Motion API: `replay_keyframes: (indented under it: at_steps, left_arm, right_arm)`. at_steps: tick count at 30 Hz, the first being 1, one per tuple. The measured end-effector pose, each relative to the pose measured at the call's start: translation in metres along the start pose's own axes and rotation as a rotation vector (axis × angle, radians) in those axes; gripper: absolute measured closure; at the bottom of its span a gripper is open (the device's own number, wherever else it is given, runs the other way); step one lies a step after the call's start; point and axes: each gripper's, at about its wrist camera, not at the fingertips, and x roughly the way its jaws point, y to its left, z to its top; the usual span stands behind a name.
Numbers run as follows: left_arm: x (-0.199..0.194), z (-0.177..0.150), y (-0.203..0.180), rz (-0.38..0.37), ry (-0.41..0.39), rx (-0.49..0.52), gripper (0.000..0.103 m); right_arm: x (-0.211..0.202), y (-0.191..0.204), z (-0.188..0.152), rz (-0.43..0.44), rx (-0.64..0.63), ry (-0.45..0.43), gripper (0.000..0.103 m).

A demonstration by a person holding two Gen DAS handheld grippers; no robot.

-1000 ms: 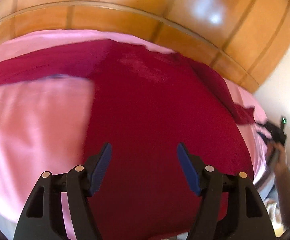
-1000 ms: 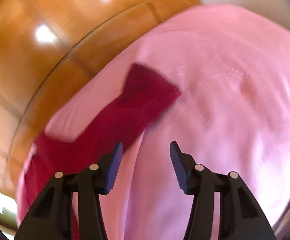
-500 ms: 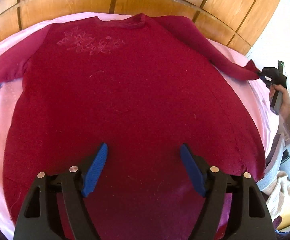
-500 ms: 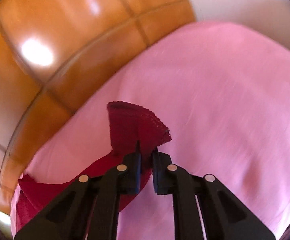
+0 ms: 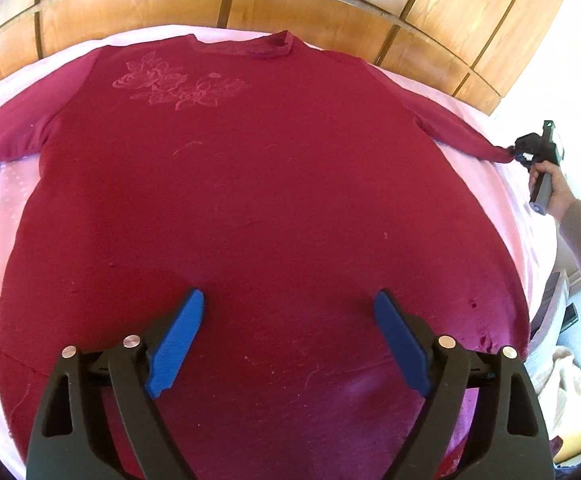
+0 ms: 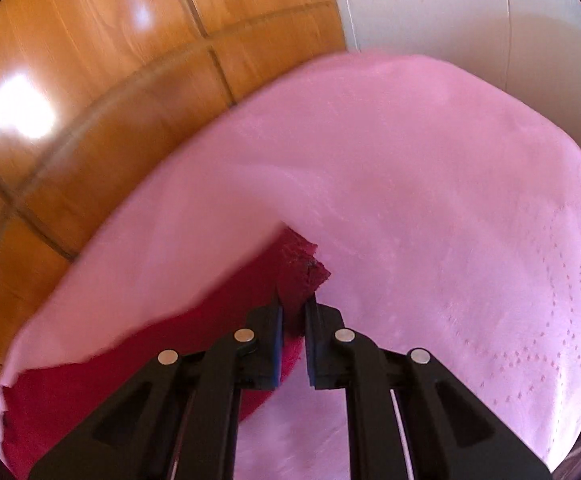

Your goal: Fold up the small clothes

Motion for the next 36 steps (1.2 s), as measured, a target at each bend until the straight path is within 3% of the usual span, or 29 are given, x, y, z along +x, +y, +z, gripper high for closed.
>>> replay_keyframes:
  at_steps: [4, 9, 13, 17, 21, 23, 25, 26, 27, 31, 36]
  left_arm:
    - [-0.006, 0.004, 0.008, -0.040, 0.002, -0.058, 0.009]
    - [-0.022, 0.007, 0.018, -0.022, -0.048, -0.110, 0.004]
    - [-0.037, 0.007, 0.033, 0.012, -0.096, -0.145, 0.004]
    - [-0.051, 0.006, 0.060, -0.029, -0.153, -0.260, 0.004]
    - [-0.063, 0.015, 0.083, -0.084, -0.220, -0.338, 0.004]
    - [-0.067, 0.023, 0.088, -0.071, -0.227, -0.328, 0.004]
    - [-0.066, 0.035, 0.092, -0.059, -0.198, -0.314, 0.004]
    - [-0.066, 0.040, 0.095, -0.050, -0.191, -0.325, 0.004]
    - [-0.065, 0.045, 0.099, -0.065, -0.195, -0.345, 0.004]
    - [-0.057, 0.066, 0.115, -0.139, -0.204, -0.429, 0.004]
    - [-0.025, 0.111, 0.109, -0.160, -0.182, -0.413, 0.010]
  right_arm:
    - [-0.042, 0.044, 0.005, 0.133, -0.093, -0.052, 0.095]
    - [-0.088, 0.146, -0.023, 0.379, -0.260, -0.042, 0.095]
    - [-0.114, 0.240, -0.086, 0.574, -0.428, 0.032, 0.095]
    - [-0.129, 0.324, -0.160, 0.702, -0.581, 0.120, 0.095]
    - [-0.134, 0.382, -0.234, 0.758, -0.706, 0.216, 0.095]
    - [-0.128, 0.404, -0.260, 0.757, -0.767, 0.250, 0.088]
    - [-0.131, 0.413, -0.278, 0.774, -0.791, 0.273, 0.073]
    - [-0.132, 0.417, -0.283, 0.789, -0.791, 0.273, 0.053]
    - [-0.135, 0.415, -0.283, 0.798, -0.782, 0.263, 0.044]
    - [-0.148, 0.385, -0.264, 0.816, -0.732, 0.198, 0.035]
    - [-0.139, 0.314, -0.223, 0.730, -0.663, 0.158, 0.032]
